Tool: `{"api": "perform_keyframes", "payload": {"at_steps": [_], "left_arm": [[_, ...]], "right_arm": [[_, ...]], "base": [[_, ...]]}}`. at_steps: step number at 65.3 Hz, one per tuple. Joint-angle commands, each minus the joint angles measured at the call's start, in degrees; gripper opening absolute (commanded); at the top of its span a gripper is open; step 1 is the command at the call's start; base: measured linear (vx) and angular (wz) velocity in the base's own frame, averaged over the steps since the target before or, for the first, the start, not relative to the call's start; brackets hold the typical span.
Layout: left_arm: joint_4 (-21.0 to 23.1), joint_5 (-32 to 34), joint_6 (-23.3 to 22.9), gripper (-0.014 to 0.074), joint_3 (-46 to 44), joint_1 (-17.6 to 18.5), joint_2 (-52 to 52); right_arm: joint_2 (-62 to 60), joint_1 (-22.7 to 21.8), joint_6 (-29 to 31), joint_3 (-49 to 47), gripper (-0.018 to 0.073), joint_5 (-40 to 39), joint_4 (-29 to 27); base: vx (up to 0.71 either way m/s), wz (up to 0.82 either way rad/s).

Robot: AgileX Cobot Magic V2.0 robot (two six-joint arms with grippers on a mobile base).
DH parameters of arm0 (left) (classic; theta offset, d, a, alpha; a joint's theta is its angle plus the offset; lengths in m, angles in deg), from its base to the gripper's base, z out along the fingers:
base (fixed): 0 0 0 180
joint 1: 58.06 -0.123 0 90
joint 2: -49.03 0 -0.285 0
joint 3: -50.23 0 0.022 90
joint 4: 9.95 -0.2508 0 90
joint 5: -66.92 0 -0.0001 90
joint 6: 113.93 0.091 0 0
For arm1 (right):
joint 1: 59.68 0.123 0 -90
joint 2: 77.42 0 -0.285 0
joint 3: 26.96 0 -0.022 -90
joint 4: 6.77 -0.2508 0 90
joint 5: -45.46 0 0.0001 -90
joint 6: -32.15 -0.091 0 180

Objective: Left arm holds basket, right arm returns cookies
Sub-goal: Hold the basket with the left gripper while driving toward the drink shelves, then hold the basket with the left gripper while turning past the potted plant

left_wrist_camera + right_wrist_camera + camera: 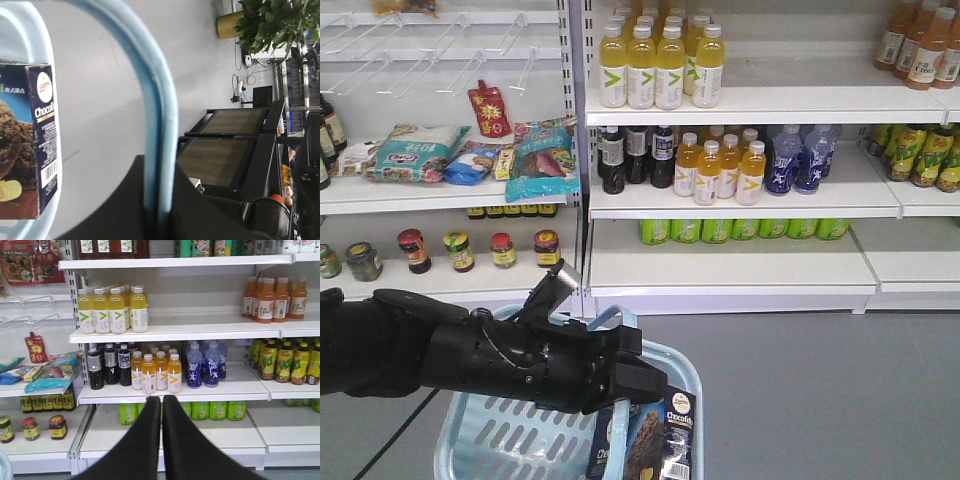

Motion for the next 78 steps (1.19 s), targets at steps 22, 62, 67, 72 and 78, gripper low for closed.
{"api": "perform_keyframes", "payload": {"at_steps": [22, 62, 67, 72, 78], "left_arm": [[3.2, -3.7, 0.2, -0.0006, -1.6, 0.3, -2.8], [3.2, -3.7, 0.2, -0.0006, -1.6, 0.3, -2.8], [3.2, -3.7, 0.2, -0.0006, -1.6, 0.3, -2.8], [3.2, -3.7, 0.2, -0.0006, -1.6, 0.3, -2.8], [3.2, -3.7, 0.2, -0.0006, -1.6, 0.3, -2.8]], "right_arm": [[-0.4, -0.4, 0.0, 0.0, -0.0008, -4.4, 0.3], [-0.4, -0.4, 0.0, 0.0, -0.0008, -4.4, 0.3], [-0.4, -0.4, 0.0, 0.0, -0.0008, -4.4, 0.3], [-0.4, -0.4, 0.0, 0.0, -0.0008, -4.4, 0.3], [-0.4, -0.4, 0.0, 0.0, -0.0008, -4.4, 0.3]], "base": [[0.34, -0.35], [0.24, -0.66], [0.19, -0.69], [0.19, -0.69], [0.18, -0.70]]}}
